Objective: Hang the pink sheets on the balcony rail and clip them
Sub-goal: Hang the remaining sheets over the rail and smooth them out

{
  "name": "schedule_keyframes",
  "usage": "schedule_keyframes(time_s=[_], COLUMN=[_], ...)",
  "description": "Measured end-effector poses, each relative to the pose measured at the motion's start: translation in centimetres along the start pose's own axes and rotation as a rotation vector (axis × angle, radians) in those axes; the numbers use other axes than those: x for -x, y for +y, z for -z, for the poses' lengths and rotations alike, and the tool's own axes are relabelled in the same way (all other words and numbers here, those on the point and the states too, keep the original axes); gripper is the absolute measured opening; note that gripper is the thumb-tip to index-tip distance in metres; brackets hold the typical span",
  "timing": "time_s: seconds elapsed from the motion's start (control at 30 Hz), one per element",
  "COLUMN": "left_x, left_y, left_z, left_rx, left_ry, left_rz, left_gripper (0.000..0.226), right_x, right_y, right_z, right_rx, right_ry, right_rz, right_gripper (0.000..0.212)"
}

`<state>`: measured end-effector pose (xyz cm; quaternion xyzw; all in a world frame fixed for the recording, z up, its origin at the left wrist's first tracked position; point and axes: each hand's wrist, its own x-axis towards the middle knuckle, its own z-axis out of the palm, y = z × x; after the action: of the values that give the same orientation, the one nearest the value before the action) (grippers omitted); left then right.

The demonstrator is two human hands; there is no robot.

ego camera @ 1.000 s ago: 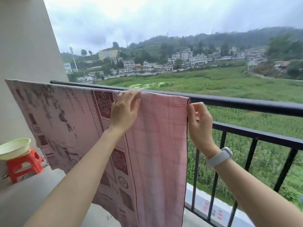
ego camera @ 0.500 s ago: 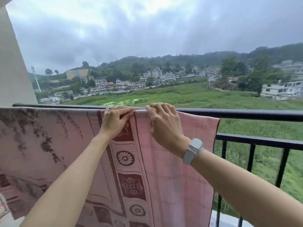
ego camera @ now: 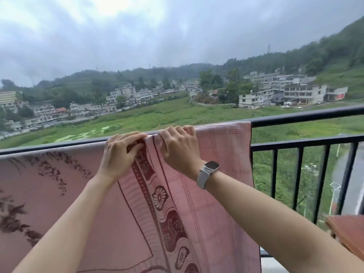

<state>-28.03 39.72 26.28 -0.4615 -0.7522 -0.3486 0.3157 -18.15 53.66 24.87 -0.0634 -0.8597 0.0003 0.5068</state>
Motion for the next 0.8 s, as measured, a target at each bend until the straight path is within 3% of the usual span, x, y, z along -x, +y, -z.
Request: schedule_keyframes(time_s=[0.17,0.27,0.33,0.47,0.57,0.8], left_x=[0.7,1.5,2.0,2.2,2.1,3.0], left_y=[-3.6,-7.3,-10.1,-13.3,-16.0,-22.3], left_z=[1.0,1.9,2.6,3.9,5.3,9.5], left_rx=[-0.036,-0.140,-0.173,-0.187,-0.227,-0.228], left_ry=[0.011,0.082,0.154,0.256,0.273,0.239], left_rz=[-0.129,-0.158,-0.176,-0.311,-0.399,-0.388], left_gripper=[0.030,0.044,0.048,0.036,0.032,0.035], right_x=[0.1,0.0,0.2,-0.5,-1.5,-3.1], right_y=[-2.6,-4.1,-5.3,-8.2,-10.6,-15.7], right_z=[-2.8,-3.9,-4.8,-6.6,-8.1,-11.5], right_rx=[0.075,0.039,0.015,0.065,0.096,0.145], right_ry=[0.126,0.156,0.152,0.178,0.208,0.194], right_rz=[-0.084,-0.114,-0.062,-0.037,0.022,0.102], right_gripper=[0.024,0.032,0.037,0.034,0.029,0.030])
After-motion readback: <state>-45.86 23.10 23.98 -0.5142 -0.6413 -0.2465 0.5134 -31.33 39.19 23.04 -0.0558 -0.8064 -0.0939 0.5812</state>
